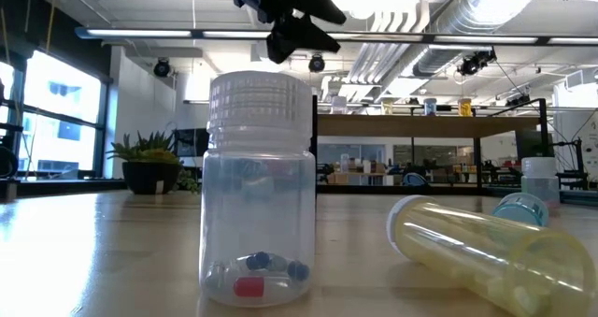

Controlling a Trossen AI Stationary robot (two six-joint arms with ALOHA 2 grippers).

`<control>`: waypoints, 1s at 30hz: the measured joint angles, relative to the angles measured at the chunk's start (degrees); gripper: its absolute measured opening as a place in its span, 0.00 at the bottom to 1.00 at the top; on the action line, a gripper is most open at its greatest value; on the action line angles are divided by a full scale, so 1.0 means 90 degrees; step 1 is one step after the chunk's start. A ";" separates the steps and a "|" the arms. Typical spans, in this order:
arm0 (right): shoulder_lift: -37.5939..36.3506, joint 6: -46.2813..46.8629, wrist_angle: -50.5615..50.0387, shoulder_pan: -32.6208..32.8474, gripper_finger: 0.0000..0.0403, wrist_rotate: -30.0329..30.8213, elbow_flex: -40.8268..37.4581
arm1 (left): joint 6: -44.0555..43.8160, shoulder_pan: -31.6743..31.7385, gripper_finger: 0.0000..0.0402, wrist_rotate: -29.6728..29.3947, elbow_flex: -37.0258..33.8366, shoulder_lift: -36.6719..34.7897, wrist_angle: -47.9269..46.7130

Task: Pick and place medicine bottles onto shelf by color
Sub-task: Put the bottom orange pill bottle aligned with the other orange pill bottle on the shelf

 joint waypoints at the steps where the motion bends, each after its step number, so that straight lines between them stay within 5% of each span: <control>1: 0.0000 0.0002 -0.0013 0.0000 0.26 0.0000 0.0029 | 0.0053 0.0006 0.50 -0.0004 0.0013 -0.0036 0.0006; 13: -0.0002 0.0002 -0.0167 -0.0001 0.26 0.0591 0.0389 | 0.0704 -0.0082 0.50 -0.0602 -0.0103 -0.0433 -0.0320; 30: -0.0682 -0.0799 -0.1095 -0.0772 0.26 0.1855 0.0565 | 0.0552 -0.0142 0.50 -0.0636 -0.1498 -0.0431 0.0939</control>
